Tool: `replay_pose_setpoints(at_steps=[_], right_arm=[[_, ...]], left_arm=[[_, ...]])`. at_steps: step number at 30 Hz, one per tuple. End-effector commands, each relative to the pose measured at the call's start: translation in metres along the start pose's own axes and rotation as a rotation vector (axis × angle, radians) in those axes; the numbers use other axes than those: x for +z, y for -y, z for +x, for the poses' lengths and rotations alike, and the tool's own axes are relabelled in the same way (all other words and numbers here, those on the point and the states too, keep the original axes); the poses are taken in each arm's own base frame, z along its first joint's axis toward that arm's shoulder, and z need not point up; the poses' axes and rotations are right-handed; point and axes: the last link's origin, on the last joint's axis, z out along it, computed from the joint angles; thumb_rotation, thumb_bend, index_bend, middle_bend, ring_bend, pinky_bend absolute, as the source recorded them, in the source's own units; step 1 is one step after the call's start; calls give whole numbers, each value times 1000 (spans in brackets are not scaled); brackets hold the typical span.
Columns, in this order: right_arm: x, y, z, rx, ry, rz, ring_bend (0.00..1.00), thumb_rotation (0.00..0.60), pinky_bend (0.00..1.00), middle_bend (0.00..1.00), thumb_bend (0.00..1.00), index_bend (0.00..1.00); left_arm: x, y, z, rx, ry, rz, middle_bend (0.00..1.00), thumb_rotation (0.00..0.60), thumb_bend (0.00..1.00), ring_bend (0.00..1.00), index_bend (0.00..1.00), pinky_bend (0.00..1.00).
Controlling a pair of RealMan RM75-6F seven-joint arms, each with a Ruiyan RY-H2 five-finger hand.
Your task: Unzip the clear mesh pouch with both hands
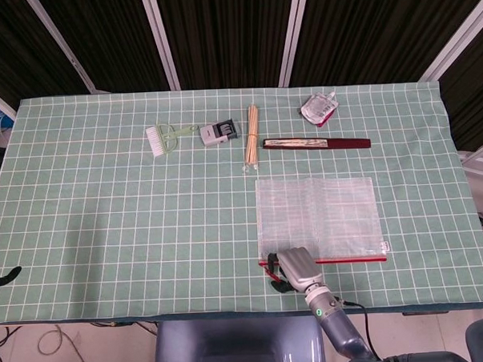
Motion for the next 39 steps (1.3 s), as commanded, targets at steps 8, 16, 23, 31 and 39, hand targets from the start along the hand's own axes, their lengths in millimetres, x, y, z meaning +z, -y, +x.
replay_pose_setpoints(at_steps=[8,16,23,31,39], right_arm=[[-2,-5,-3,-8,3,-22,1000,600,981,1000,360,520],[-2,-9,-4,-9,7,-37,1000,600,981,1000,368,520],[-3,-12,-6,-2,12,-48,1000,600,981,1000,412,520],[-3,-13,-7,3,15,-50,1000,600,981,1000,449,520],[-3,-15,-8,4,18,-57,1000,600,981,1000,508,540]], left_arm=[[0,0,0,-2,0,-1,0,600,2,0,0,0],[0,0,0,-1,1,-1,0,600,2,0,0,0],[0,0,0,1,1,0,0,600,2,0,0,0],[0,0,0,0,-1,0,0,600,2,0,0,0],[0,0,0,-1,-1,1,0,600,2,0,0,0]])
